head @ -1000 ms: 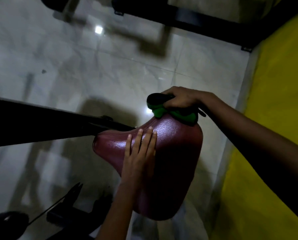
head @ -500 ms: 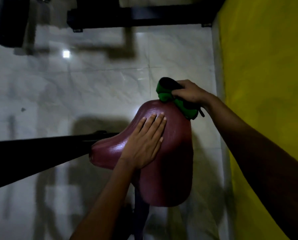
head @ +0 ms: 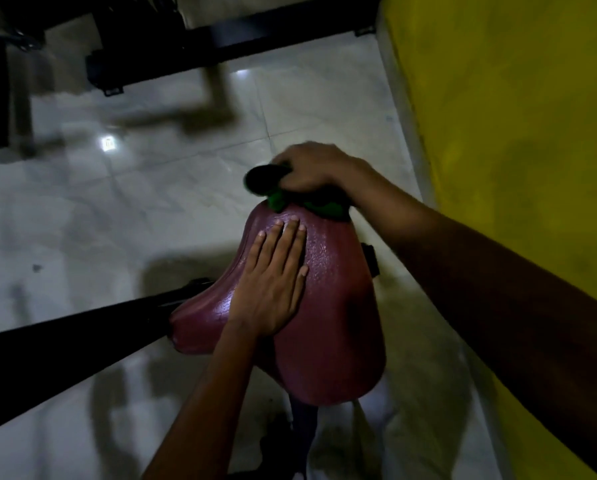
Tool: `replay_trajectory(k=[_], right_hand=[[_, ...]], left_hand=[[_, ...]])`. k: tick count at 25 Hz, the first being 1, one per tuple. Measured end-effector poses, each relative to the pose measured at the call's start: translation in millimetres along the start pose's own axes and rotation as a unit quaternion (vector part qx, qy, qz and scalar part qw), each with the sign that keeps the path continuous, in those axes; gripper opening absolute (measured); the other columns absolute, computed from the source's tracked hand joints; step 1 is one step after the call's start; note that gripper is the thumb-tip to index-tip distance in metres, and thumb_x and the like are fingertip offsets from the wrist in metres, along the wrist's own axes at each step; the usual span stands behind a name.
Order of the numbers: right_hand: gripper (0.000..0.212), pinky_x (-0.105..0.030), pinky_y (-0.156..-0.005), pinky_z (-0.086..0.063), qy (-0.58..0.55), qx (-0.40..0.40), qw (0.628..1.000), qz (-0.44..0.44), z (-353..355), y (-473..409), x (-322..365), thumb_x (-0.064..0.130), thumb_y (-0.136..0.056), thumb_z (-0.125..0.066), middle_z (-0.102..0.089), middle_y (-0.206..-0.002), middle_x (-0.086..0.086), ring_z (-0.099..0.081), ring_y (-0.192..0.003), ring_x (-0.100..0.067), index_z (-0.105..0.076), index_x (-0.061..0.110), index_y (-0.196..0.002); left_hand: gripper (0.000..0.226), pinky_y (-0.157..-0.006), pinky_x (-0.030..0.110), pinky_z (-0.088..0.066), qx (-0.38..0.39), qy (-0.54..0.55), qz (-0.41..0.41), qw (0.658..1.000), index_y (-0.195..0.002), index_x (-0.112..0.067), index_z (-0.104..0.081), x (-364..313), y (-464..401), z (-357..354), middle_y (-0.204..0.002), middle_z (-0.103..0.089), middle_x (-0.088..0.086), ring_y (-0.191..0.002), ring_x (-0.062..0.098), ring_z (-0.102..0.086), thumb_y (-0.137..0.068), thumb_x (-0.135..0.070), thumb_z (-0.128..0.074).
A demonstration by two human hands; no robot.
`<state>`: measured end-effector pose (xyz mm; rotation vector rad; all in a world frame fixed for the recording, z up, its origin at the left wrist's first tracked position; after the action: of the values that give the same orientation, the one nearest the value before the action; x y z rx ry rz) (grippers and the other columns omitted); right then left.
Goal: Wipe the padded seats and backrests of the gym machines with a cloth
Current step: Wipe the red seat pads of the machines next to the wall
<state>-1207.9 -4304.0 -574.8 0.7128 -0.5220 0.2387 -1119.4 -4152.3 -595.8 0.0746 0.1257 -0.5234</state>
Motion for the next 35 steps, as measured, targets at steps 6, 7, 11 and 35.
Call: replay_trajectory(k=[6,7,11,35], right_hand=[[0.036,-0.047,-0.108,-0.027,0.369,0.174,0.897,0.170,-88.4,-18.6,122.7,0.032,-0.088,-0.050,-0.051,-0.135,-0.006,-0.049,-0.122,-0.024,-0.053,0.024,-0.123],[0.030,-0.046,-0.106,-0.029,0.371,0.192,0.891,0.178,-94.8,-17.7,127.1,0.029,-0.088,-0.048,-0.052,-0.134,-0.005,-0.051,-0.119,-0.023,-0.053,0.025,-0.117],[0.027,-0.028,-0.069,-0.047,0.252,0.228,0.932,0.129,-64.9,-35.0,101.5,0.026,-0.084,-0.055,-0.066,-0.109,-0.004,-0.062,-0.085,-0.021,-0.064,0.015,-0.107],[0.049,-0.031,-0.085,-0.047,-0.494,-0.222,0.811,-0.220,-151.5,184.1,-111.8,0.012,-0.086,-0.061,-0.053,-0.119,-0.013,-0.055,-0.110,-0.027,-0.043,0.006,-0.131]], left_hand=[[0.034,-0.096,0.042,-0.032,-0.041,0.047,-0.050,0.997,-0.111,0.001,-0.055,-1.0,5.2,5.2,-0.103,-0.066,0.024,-0.096,0.037,-0.062,-0.091,-0.021,-0.037],[0.032,-0.092,0.043,-0.035,-0.047,0.052,-0.050,0.996,-0.106,0.001,-0.056,-0.3,6.1,6.7,-0.097,-0.067,0.024,-0.091,0.037,-0.063,-0.090,-0.021,-0.038],[0.044,-0.105,0.047,-0.039,-0.004,0.030,-0.033,0.999,-0.127,0.002,-0.053,-1.0,0.4,-0.8,-0.127,-0.057,0.021,-0.120,0.037,-0.052,-0.101,-0.026,-0.030],[0.055,-0.114,0.045,-0.015,0.001,0.011,-0.035,0.999,-0.144,-0.002,-0.035,-12.6,-25.2,0.3,-0.150,-0.033,0.020,-0.138,0.035,-0.025,-0.097,-0.031,-0.030]])
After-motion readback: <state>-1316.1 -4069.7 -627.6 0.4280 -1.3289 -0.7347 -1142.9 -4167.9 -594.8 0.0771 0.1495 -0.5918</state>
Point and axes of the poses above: each hand's wrist, its own y-axis away from the middle knuckle, its own z-axis out of the back of the hand, x = y × z, the point moved 6 cm from there along -y, towards the middle knuckle
